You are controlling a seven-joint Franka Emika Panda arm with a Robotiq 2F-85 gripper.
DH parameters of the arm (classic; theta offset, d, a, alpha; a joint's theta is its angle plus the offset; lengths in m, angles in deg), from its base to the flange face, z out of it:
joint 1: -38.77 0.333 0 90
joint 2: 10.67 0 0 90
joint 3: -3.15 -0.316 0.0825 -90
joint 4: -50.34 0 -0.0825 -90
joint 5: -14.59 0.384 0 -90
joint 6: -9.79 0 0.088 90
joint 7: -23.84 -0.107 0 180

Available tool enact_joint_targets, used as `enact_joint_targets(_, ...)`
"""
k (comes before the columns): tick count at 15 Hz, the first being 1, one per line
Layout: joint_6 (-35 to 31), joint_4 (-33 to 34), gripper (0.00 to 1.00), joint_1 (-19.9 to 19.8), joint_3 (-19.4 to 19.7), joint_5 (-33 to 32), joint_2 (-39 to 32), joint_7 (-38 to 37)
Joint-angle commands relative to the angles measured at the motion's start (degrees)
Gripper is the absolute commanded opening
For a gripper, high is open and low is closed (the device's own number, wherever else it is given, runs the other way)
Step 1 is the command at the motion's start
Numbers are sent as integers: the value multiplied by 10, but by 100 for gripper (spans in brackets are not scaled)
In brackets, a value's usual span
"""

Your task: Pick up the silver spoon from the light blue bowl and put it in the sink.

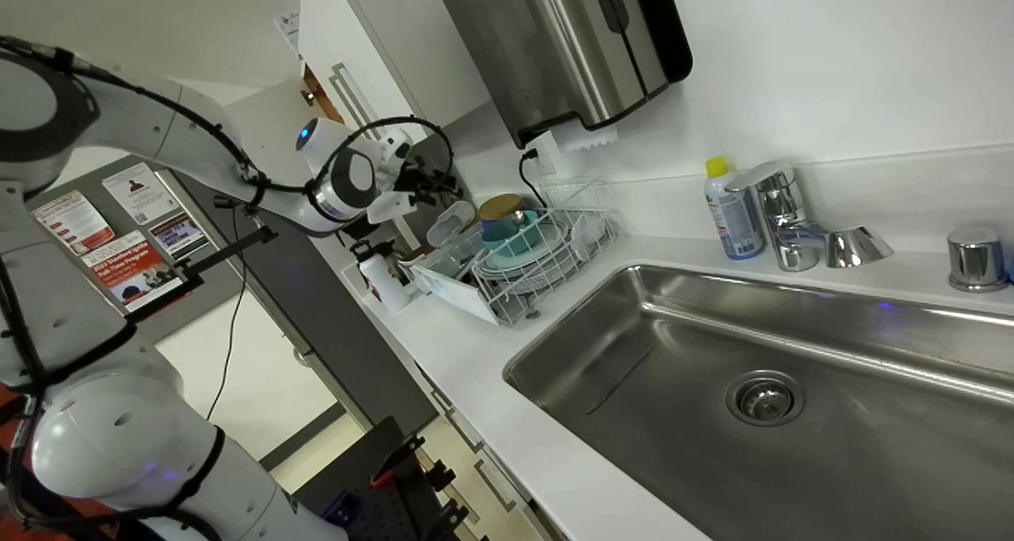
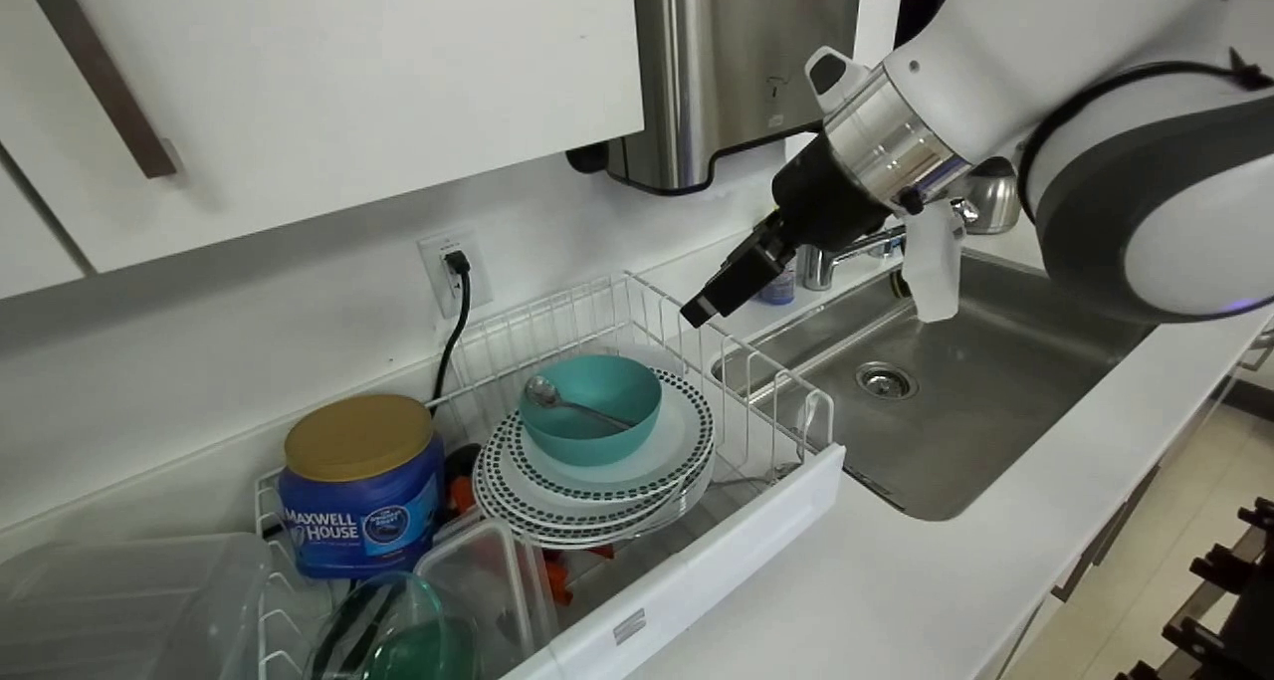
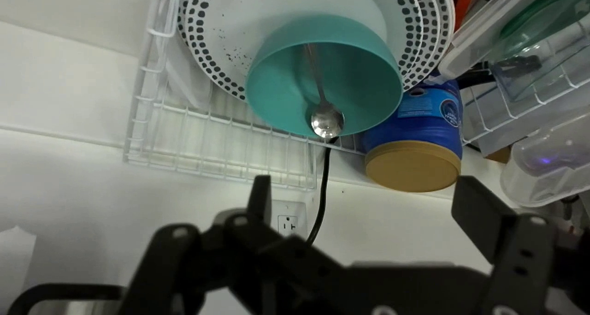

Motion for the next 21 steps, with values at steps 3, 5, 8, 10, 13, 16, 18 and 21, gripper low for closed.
enact_joint_targets(3,0,4,100,0,0,0,-2,0)
enact_joint_targets(5,-12,26,100,4,9,-27,-22,-7)
enact_joint_targets(8,-12,69,100,18,29,-84,-56,-15)
enact_joint_targets(10,-14,101,100,37,50,-113,-83,-24)
enact_joint_targets(13,-23,152,100,81,91,-132,-135,-51)
enact_joint_targets(16,-29,196,100,131,134,-129,-184,-72)
enact_joint_targets(18,-37,220,100,160,160,-121,-213,-80)
enact_joint_targets(21,-55,252,100,196,193,-111,-252,-88)
